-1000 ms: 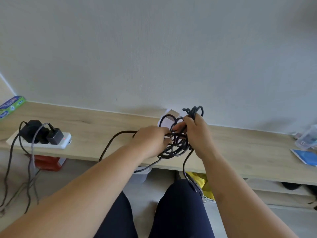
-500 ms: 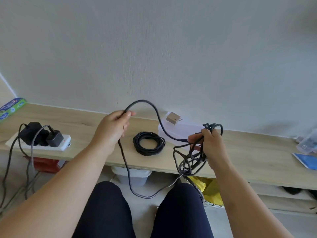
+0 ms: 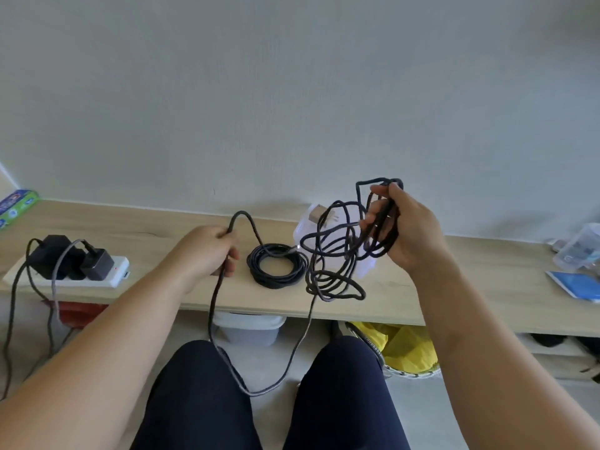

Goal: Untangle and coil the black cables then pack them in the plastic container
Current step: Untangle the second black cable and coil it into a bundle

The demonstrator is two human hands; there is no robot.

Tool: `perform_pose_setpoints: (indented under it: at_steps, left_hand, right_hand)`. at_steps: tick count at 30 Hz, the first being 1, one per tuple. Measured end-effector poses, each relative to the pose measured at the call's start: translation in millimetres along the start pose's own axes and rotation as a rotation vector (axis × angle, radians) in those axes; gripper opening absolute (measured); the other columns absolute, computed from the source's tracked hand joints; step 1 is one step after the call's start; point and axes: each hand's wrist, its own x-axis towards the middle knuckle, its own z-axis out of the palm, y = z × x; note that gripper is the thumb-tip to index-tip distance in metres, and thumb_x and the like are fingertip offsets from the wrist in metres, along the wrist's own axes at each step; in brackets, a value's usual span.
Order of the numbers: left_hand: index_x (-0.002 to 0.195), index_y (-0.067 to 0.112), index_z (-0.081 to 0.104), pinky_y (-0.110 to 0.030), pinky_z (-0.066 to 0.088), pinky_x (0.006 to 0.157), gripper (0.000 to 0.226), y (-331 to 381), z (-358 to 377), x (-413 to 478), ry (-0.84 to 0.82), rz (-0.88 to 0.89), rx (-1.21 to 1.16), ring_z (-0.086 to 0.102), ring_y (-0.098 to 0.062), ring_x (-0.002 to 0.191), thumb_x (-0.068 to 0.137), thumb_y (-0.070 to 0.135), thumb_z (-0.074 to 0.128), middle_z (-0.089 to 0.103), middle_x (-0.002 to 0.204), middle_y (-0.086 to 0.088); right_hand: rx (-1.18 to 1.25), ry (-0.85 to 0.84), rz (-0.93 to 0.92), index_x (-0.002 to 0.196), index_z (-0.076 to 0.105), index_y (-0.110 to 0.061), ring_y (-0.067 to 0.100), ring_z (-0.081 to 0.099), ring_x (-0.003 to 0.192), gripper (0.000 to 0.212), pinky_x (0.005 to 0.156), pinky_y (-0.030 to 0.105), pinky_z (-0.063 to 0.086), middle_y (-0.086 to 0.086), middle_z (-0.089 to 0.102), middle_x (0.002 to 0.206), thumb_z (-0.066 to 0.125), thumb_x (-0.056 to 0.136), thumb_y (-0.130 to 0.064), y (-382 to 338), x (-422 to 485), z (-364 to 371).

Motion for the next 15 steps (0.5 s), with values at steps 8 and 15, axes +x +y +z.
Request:
perform_pose_setpoints:
  at_steps: [8, 15]
  left_hand:
    - [0.149, 0.021, 0.025, -0.033, 0.025, 0.109, 0.066, 30, 24, -12, 0.013, 0.243, 0.36, 0.027, -0.021, 0.141, 0.093, 0.043, 0.052, 0.023, 0.155, -0.004]
    - [0.152, 0.022, 0.013, -0.05, 0.023, 0.111, 0.106, 29, 62, 0, -0.081, -0.219, -0.335, 0.024, -0.029, 0.142, 0.071, 0.058, 0.072, 0.023, 0.156, -0.005]
  right_hand:
    - [0.24, -0.226, 0.07, 0.084, 0.06, -0.008, 0.003, 0.029, 0.03, 0.017, 0.031, 0.015, 0.029, -0.007, 0.035, 0.041, 0.052, 0.085, -0.023, -35, 11, 11]
    - [0.703, -0.586, 0.294, 0.102, 0.059, 0.014, 0.019, 0.034, 0.04, 0.023, 0.042, 0.034, 0.039, 0.018, 0.052, 0.05, 0.05, 0.092, -0.005, -45, 16, -13]
